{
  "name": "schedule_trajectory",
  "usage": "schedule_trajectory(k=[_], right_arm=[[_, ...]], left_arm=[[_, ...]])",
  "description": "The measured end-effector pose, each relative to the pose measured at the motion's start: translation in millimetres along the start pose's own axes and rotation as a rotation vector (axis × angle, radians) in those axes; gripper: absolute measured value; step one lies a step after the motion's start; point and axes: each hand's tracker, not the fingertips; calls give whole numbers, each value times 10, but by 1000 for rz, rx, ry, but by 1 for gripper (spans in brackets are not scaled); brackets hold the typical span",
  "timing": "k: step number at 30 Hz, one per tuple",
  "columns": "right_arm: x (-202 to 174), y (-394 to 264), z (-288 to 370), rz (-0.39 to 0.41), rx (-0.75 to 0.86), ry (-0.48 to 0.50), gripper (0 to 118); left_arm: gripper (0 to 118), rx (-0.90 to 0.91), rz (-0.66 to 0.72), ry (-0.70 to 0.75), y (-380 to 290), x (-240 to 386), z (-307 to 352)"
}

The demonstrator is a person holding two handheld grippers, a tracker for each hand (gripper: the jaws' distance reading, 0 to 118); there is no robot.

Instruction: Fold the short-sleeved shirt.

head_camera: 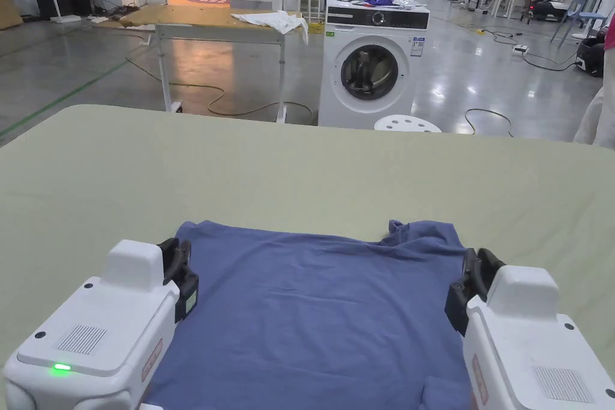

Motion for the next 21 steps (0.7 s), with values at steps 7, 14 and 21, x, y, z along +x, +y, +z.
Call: schedule_trajectory(k=[7,14,21], right_arm=[[-81,-37,-51,-10,17,-3,1],[-8,-90,-90,-18,-19,-4,0],[41,-249,-123,-26,-83,8,0]], left_arm=[[0,23,26,-6,47,8,5],[0,-198,57,-50,-191,-402,113],[0,-517,85,-56,-723,-936,457]])
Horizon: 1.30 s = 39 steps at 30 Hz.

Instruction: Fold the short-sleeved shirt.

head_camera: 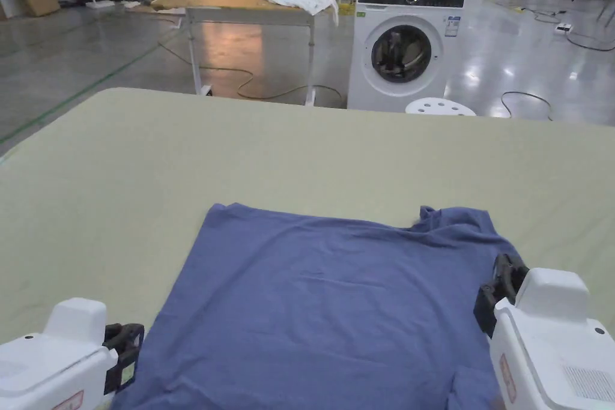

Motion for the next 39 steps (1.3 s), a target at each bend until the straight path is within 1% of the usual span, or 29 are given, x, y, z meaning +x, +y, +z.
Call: schedule_trajectory(k=[2,3,4,5,6,7,10,13,15,16,17,18,19,20,22,23,25,26,27,28,29,30,33,35,36,39], right_arm=[[-2,-38,-4,5,-17,5,0],[-3,-57,-8,8,-25,7,0],[-3,-75,-13,11,-32,10,0],[-7,-92,-18,15,-43,12,0],[-7,-109,-24,14,-53,14,0],[-6,-123,-29,13,-61,15,0],[-1,-165,-41,15,-85,19,0],[11,-198,-40,20,-106,19,0],[27,-220,-35,25,-119,18,0],[37,-233,-32,29,-126,16,0],[54,-251,-27,34,-136,15,0],[75,-262,-20,37,-145,16,0],[99,-272,-10,38,-155,16,1],[131,-282,2,41,-167,15,0],[200,-281,37,47,-196,16,1],[262,-283,60,44,-204,20,1],[384,-271,102,54,-237,22,1],[469,-259,126,52,-255,22,5],[555,-247,147,57,-283,15,15],[635,-238,164,59,-312,11,32],[726,-227,196,57,-348,6,52],[808,-230,213,69,-392,5,60],[988,-302,280,108,-516,17,63],[1052,-414,314,110,-605,32,67],[1073,-484,330,103,-646,31,67],[1063,-719,368,128,-732,44,67]], left_arm=[[0,-70,41,-6,-140,-120,24],[4,-94,63,-10,-204,-174,21],[14,-122,76,-19,-248,-211,13],[34,-148,92,-11,-295,-244,0],[50,-172,96,-5,-332,-267,-29],[58,-191,100,1,-358,-274,-62],[62,-219,125,28,-409,-296,-193],[62,-279,156,66,-453,-282,-368],[61,-326,121,64,-487,-226,-483],[58,-354,104,58,-515,-194,-540],[52,-387,90,81,-539,-158,-579],[51,-358,65,114,-531,-117,-569],[48,-351,57,116,-527,-74,-550],[38,-356,46,117,-505,-33,-548],[12,-355,24,101,-489,26,-570],[2,-358,21,72,-491,35,-575],[1,-366,19,78,-479,53,-597],[1,-364,22,72,-463,40,-582],[1,-353,43,55,-443,5,-559],[1,-345,65,43,-432,-24,-546],[1,-335,91,34,-422,-54,-531],[1,-332,97,30,-414,-78,-514],[1,-309,115,30,-394,-136,-457],[1,-300,134,19,-390,-150,-445],[1,-300,133,19,-391,-143,-447],[1,-304,123,20,-398,-129,-449]])
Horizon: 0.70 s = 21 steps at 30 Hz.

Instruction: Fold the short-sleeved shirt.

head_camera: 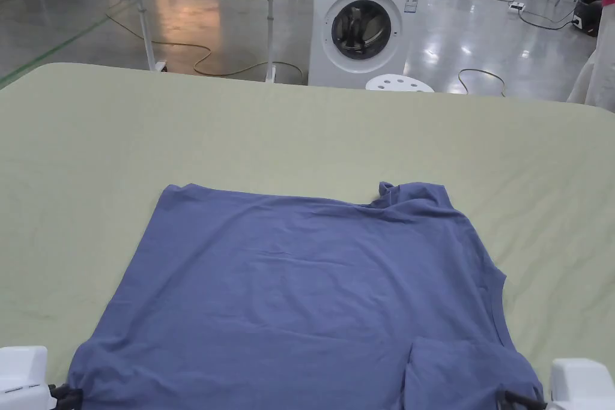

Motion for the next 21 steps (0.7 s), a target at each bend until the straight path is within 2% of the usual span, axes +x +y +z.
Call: schedule_trajectory(k=[4,6,8,10,11,12,15,21], right_arm=[[-74,-192,-207,-17,-105,46,67],[-110,-243,-297,-13,-133,40,62],[-125,-285,-345,-23,-136,59,42],[-115,-277,-351,-53,-122,78,29],[-107,-264,-349,-60,-121,95,13],[-113,-248,-348,-68,-120,127,12],[-143,-208,-317,-34,-117,95,8],[-38,-17,-96,-101,-9,114,8]], left_arm=[[1,-4,14,-2,-18,21,16],[1,-2,21,-6,-28,22,25],[1,-3,25,-10,-34,33,59],[1,-1,36,-18,-39,29,75],[1,2,42,-22,-40,29,88],[1,7,47,-27,-35,28,110],[1,26,59,-42,-7,29,171],[1,139,130,-134,147,6,348]])
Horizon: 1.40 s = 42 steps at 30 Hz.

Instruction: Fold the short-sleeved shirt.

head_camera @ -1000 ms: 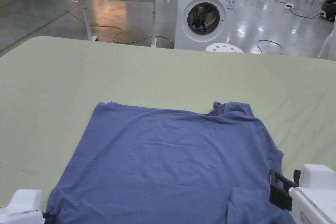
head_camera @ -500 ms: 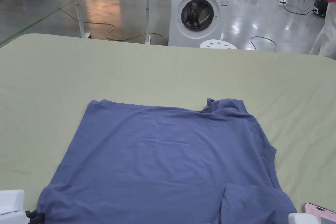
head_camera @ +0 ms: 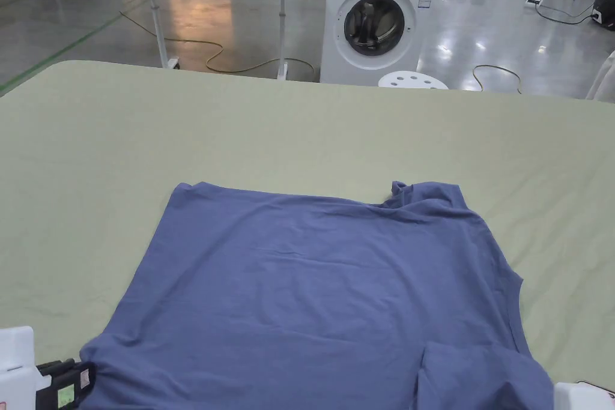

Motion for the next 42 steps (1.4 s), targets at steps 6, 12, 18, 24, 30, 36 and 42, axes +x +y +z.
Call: schedule_trajectory(k=[6,12,18,24,30,36,42], right_arm=[[60,360,115,-5,103,7,8],[139,929,-88,-14,172,-8,8],[172,1505,-591,-3,172,-18,8],[210,1781,-1203,-3,77,-33,8],[255,1775,-1576,-27,-11,-50,17],[106,1819,-1176,-6,197,-68,63],[-211,1793,-643,-28,506,-115,66]], left_arm=[[1,79,6,-12,403,57,-42],[1,114,29,-38,972,67,-393],[1,84,34,-19,1462,100,-981],[1,-14,42,26,1609,55,-1564],[5,-55,-19,55,1615,110,-1859],[59,79,-104,54,1704,288,-1585],[59,325,-238,43,1632,670,-1085]])
